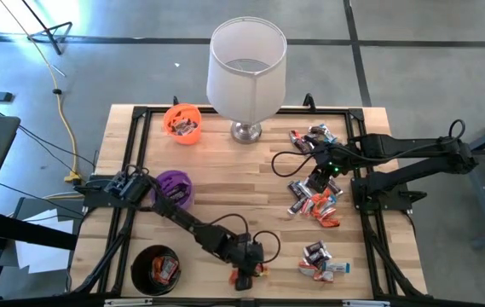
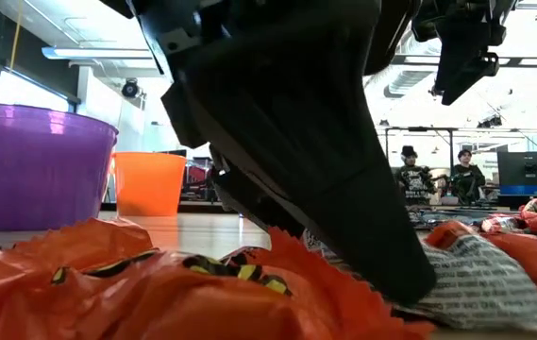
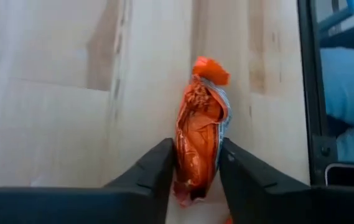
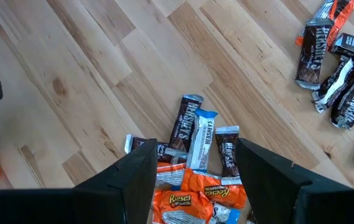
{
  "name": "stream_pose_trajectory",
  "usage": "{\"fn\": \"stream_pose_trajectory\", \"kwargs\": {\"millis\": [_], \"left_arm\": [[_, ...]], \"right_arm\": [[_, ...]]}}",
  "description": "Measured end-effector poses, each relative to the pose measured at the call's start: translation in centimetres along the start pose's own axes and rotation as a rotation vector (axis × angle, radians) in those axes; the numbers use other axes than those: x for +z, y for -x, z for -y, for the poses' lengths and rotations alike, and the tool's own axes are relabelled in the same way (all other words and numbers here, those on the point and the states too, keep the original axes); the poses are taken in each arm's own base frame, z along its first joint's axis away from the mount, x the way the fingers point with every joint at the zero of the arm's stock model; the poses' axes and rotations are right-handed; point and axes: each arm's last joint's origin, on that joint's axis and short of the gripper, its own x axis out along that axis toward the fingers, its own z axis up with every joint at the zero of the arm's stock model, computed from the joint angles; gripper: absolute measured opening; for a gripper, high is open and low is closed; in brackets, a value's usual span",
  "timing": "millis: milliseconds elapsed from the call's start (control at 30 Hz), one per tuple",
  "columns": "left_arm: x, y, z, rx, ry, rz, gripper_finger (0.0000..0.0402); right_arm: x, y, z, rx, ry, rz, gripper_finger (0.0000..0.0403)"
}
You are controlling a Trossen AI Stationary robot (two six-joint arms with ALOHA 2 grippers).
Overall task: Sort candy
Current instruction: Put the orange chocolate into the black bucket
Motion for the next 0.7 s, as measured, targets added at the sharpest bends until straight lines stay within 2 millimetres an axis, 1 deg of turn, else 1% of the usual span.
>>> {"fn": "stream_pose_trajectory", "kwargs": {"millis": [200, 300, 400, 467, 633, 700], "left_arm": [[0.0, 0.0, -0.1, 0.018, 0.107, -0.001, 0.0017], [0.1, 0.5, -0.2, 0.036, 0.153, -0.003, 0.0009], [0.2, 1.8, -0.3, 0.083, 0.18, -0.028, 0.0011], [0.4, 3.2, -0.2, 0.105, 0.197, -0.04, 0.0011], [1.6, 8.5, 0.5, 0.122, 0.24, -0.026, 0.0011], [2.2, 10.8, 1.0, 0.096, 0.248, 0.011, 0.0011]], "right_arm": [[0.0, 0.0, 0.0, 0.0, 0.0, 0.0, 0.0211], [0.0, 0.0, 0.0, 0.0, 0.0, 0.0, 0.0211], [0.0, 0.0, 0.0, 0.0, 0.0, 0.0, 0.0211], [0.0, 0.0, 0.0, 0.0, 0.0, -0.001, 0.0211], [0.0, 0.0, 0.0, 0.001, 0.0, 0.001, 0.0211], [0.0, 0.0, 0.0, 0.001, 0.0, 0.0, 0.0211]]}}
